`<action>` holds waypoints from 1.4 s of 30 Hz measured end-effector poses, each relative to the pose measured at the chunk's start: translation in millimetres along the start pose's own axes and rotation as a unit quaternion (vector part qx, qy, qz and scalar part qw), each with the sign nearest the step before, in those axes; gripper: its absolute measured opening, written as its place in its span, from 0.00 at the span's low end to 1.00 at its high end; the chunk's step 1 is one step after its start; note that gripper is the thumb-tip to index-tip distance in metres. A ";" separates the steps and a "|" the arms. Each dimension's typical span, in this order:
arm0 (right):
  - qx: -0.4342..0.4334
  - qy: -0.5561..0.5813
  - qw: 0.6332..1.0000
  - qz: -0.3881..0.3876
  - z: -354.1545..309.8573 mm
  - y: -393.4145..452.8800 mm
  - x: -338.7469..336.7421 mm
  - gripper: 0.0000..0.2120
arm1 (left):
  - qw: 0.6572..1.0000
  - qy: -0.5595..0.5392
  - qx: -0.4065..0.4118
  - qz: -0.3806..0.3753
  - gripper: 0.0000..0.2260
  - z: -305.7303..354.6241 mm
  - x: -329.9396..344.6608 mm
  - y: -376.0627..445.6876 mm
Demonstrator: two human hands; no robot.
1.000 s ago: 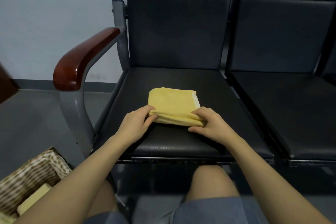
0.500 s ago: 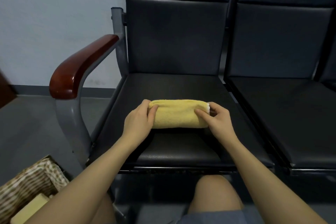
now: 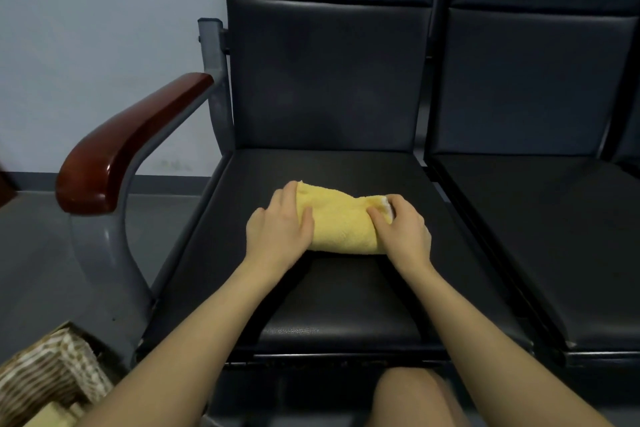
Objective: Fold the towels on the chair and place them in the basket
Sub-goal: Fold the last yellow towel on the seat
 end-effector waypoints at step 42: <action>-0.091 -0.069 0.950 -0.290 -31.7 -31.1 48.7 0.24 | 0.990 -0.009 0.030 -0.140 0.27 -33.9 20.2 -12.7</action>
Point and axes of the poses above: each hand's wrist, its own y-axis towards the middle knuckle, its own x-axis out of the palm, z = x × y, the point moved 9 cm from there along y, towards the middle knuckle, and after that the axes turned 11 degrees about -z, right-handed, at the moved point
